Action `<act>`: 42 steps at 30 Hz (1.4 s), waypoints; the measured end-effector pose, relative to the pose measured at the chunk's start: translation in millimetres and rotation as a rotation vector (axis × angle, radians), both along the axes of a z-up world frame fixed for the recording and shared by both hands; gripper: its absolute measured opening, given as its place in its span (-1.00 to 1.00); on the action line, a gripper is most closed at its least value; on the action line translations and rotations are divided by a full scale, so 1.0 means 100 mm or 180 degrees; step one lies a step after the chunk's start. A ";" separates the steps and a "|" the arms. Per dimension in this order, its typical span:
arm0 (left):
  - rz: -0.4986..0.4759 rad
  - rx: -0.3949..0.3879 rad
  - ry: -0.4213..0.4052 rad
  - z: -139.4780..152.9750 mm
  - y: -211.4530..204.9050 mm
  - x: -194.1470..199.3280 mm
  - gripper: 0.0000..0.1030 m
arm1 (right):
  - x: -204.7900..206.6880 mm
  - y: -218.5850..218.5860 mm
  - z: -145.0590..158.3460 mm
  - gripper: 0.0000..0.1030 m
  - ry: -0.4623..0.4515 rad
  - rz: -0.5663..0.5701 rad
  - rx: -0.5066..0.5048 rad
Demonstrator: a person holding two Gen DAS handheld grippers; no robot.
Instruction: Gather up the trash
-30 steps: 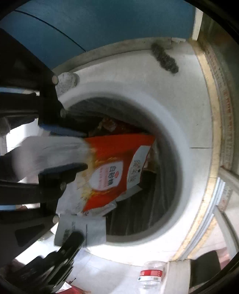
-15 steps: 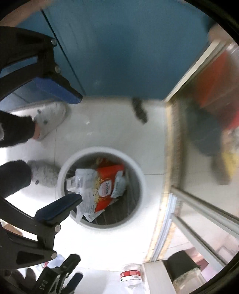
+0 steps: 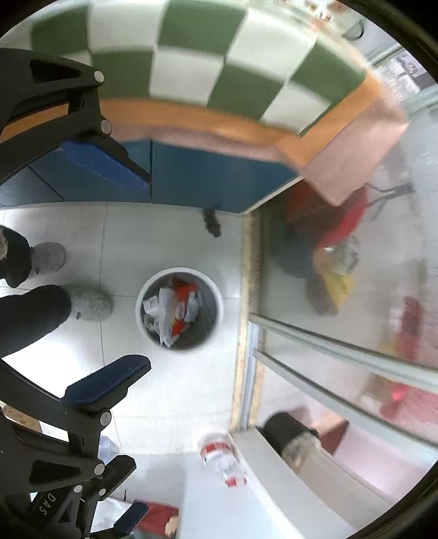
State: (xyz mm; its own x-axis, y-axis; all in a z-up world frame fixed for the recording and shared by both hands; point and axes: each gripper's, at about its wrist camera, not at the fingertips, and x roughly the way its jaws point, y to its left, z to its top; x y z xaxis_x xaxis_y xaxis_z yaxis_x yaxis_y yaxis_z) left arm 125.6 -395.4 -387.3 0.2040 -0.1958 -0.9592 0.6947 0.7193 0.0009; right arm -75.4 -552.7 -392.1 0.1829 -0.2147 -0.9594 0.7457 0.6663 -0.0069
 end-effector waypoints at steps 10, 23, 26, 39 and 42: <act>-0.0230 -0.0494 -0.0224 1.57 0.80 -0.52 0.94 | -0.74 0.94 1.87 1.00 -0.0469 -0.0242 -0.0268; -0.0482 -0.1087 -0.0129 2.82 1.53 -1.06 0.94 | -1.48 1.76 3.38 1.00 -0.1064 -0.0097 -0.0204; -0.0399 -0.1194 -0.0064 2.94 1.65 -1.11 0.94 | -1.53 1.79 3.53 1.00 -0.1137 -0.0033 -0.0139; -0.0277 -0.1304 -0.0092 3.10 1.83 -1.22 1.00 | -1.58 1.76 3.62 1.00 -0.1215 0.0145 -0.0047; -0.0258 -0.1297 -0.0089 3.09 1.83 -1.23 1.00 | -1.57 1.72 3.59 1.00 -0.1204 0.0137 -0.0019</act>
